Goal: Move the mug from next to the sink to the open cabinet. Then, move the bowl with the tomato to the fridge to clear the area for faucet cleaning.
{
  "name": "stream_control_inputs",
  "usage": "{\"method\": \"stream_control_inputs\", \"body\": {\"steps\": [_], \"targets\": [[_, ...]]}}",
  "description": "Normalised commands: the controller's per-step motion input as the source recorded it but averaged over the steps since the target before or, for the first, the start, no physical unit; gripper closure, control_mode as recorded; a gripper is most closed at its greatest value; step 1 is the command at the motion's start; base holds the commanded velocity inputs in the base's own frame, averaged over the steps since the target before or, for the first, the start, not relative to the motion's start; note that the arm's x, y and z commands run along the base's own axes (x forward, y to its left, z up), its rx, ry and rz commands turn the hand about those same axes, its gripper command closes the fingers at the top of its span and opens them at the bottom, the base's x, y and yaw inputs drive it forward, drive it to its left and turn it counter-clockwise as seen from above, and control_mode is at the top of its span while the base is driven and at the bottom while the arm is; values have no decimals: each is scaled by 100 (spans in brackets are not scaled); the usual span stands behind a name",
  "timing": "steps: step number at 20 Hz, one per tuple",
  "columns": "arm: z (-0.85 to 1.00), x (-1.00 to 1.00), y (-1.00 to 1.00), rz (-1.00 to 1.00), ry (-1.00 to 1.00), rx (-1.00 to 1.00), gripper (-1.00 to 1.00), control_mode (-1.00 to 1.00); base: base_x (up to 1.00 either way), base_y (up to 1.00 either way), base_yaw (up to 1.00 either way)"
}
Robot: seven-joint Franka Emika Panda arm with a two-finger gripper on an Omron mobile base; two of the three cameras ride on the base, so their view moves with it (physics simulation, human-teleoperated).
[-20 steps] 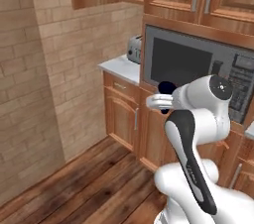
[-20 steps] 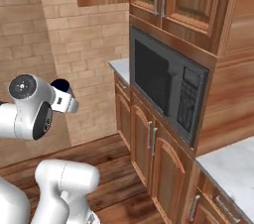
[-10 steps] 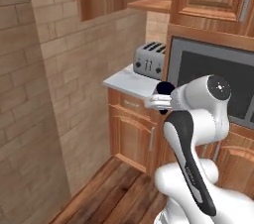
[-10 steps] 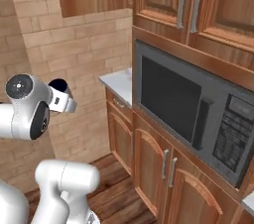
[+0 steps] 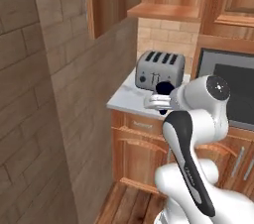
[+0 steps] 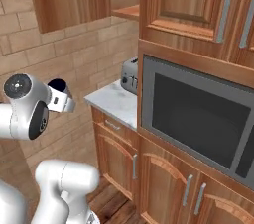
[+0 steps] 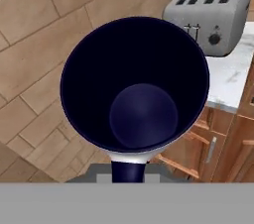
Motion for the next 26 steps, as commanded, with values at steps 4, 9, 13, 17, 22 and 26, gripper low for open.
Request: {"method": "stream_control_inputs", "body": {"steps": [4, 9, 13, 17, 22, 26], "targets": [[0, 0, 0, 0, 0, 0, 100, 100, 57, 19, -50], [0, 0, 0, 0, 0, 0, 100, 100, 45, 4, -51], [0, 0, 0, 0, 0, 0, 100, 100, 58, 30, -36], [0, 0, 0, 0, 0, 0, 100, 100, 68, 79, -16], [0, 0, 0, 0, 0, 0, 100, 100, 46, 68, -13], [0, 0, 0, 0, 0, 0, 100, 100, 2, 0, 0]]}}
